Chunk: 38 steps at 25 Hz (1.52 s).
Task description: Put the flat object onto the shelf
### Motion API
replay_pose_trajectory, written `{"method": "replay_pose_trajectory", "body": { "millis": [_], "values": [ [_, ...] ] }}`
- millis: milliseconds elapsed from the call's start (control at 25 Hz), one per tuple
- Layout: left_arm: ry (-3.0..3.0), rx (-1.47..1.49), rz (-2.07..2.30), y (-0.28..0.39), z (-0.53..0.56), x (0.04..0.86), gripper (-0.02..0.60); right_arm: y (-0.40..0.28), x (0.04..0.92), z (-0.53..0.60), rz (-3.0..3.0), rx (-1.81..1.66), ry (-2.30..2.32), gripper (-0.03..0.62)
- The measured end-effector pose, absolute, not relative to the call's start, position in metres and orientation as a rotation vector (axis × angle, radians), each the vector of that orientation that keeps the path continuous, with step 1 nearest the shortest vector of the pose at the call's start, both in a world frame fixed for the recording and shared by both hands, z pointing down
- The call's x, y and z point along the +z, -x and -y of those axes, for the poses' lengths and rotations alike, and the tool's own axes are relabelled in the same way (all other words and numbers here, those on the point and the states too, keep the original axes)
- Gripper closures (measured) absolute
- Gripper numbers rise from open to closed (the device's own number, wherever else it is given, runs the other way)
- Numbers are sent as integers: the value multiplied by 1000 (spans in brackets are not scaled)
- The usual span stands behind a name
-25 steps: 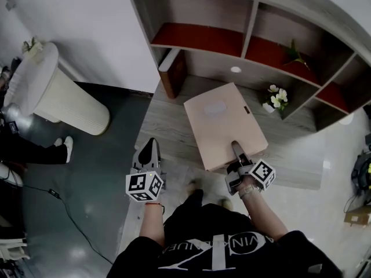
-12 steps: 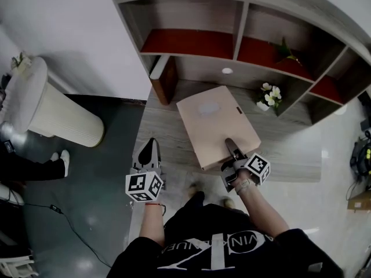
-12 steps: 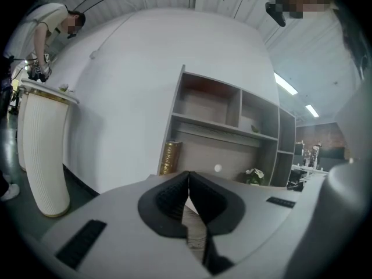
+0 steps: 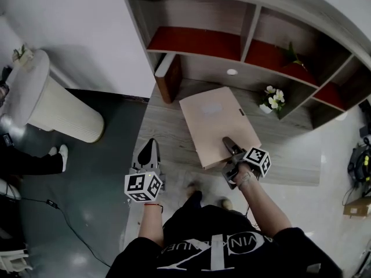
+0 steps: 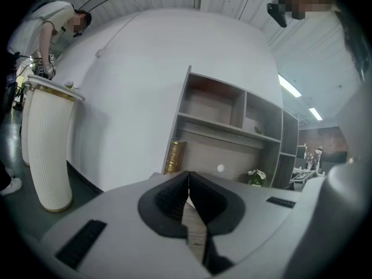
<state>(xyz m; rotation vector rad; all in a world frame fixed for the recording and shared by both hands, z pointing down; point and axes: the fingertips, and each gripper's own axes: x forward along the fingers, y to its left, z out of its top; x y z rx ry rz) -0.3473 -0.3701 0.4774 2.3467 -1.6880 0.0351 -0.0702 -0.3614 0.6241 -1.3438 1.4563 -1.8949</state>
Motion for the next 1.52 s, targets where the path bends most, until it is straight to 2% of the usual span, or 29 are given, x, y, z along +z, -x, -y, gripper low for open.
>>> {"method": "replay_pose_trajectory", "body": {
  "millis": [160, 600, 640, 1320, 1520],
  "values": [
    [-2327, 22, 1705, 349, 364, 480, 575, 84, 625, 356, -1598, -1997, 1273, 151],
    [-2310, -19, 1734, 330, 344, 472, 575, 91, 627, 318, -1649, -2172, 1082, 114],
    [-2308, -20, 1738, 329, 342, 473, 575, 91, 628, 315, -1648, -2180, 1073, 95],
    [-2278, -44, 1819, 316, 327, 460, 575, 82, 575, 305, -1686, -2136, 954, 184],
    [-2284, -52, 1817, 306, 322, 457, 575, 71, 555, 312, -1718, -2068, 973, 319]
  ]
}}
